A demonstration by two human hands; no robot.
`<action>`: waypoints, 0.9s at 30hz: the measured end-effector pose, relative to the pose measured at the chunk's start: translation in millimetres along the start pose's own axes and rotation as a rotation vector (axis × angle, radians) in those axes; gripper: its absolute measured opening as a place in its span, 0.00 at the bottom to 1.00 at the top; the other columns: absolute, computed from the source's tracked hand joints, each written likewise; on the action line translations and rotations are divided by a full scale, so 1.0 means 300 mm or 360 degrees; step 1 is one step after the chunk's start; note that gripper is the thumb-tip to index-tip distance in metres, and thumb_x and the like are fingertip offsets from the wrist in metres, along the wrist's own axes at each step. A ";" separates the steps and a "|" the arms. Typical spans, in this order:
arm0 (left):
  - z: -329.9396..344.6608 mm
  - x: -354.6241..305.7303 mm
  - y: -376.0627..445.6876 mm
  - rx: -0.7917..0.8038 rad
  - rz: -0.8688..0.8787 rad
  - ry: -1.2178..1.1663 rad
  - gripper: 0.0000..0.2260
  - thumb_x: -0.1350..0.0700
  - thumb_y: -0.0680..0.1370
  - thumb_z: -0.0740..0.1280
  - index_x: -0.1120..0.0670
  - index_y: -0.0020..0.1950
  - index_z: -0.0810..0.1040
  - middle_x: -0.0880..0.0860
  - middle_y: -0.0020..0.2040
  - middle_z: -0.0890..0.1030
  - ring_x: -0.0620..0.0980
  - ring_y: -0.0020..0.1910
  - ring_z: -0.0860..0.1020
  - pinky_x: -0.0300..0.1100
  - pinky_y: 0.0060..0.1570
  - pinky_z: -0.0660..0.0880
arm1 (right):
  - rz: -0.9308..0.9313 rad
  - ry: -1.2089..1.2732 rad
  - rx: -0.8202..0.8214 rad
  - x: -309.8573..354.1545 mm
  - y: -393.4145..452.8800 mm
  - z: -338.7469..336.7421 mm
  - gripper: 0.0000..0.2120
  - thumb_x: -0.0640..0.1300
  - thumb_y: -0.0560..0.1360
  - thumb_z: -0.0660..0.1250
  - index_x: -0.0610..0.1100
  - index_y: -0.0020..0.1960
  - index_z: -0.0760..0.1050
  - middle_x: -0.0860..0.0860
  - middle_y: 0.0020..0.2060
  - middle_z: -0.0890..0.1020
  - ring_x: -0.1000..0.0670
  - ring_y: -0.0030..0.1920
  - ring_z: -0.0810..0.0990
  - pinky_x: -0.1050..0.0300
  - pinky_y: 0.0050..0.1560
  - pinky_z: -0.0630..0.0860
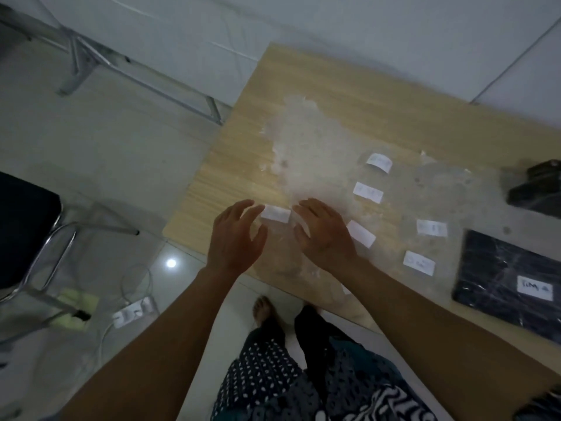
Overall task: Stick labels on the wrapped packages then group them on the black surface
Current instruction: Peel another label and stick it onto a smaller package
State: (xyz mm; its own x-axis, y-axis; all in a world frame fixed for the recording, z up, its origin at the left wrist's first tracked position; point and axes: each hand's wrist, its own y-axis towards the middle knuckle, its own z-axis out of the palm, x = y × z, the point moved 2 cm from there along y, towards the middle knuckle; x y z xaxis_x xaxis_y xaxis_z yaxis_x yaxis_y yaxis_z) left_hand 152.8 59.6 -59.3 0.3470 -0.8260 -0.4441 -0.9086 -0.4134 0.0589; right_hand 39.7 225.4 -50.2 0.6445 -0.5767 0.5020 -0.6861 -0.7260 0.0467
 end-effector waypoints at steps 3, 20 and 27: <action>0.023 0.026 0.033 0.0018 0.0064 -0.0010 0.19 0.52 0.72 0.69 0.54 0.62 0.78 0.56 0.62 0.79 0.58 0.59 0.78 0.56 0.55 0.76 | 0.0077 -0.0051 0.0048 -0.004 0.024 0.048 0.18 0.45 0.75 0.67 0.41 0.64 0.78 0.45 0.61 0.81 0.43 0.65 0.76 0.46 0.67 0.70; 0.073 0.100 0.222 0.0052 0.0377 -0.0032 0.11 0.48 0.70 0.70 0.51 0.49 0.81 0.52 0.55 0.77 0.55 0.56 0.74 0.48 0.52 0.67 | 0.0380 -0.0035 -0.0012 0.029 0.120 0.172 0.18 0.54 0.72 0.66 0.47 0.58 0.80 0.48 0.62 0.78 0.46 0.67 0.73 0.41 0.71 0.64; 0.036 0.070 0.287 0.0254 -0.0031 -0.0351 0.05 0.51 0.69 0.69 0.49 0.43 0.81 0.48 0.39 0.83 0.51 0.42 0.80 0.46 0.47 0.75 | 0.0198 -0.0244 -0.0268 0.053 0.111 0.130 0.20 0.51 0.72 0.69 0.43 0.61 0.78 0.44 0.62 0.78 0.43 0.68 0.73 0.41 0.70 0.66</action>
State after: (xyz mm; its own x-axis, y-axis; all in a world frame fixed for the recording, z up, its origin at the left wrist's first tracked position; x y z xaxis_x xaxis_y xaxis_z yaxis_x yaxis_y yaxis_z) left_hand 79.2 10.7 -73.2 0.3218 -0.7077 -0.6290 -0.9335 -0.3483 -0.0856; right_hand 40.3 177.6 -74.2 0.5866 -0.7168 0.3770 -0.8014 -0.5810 0.1424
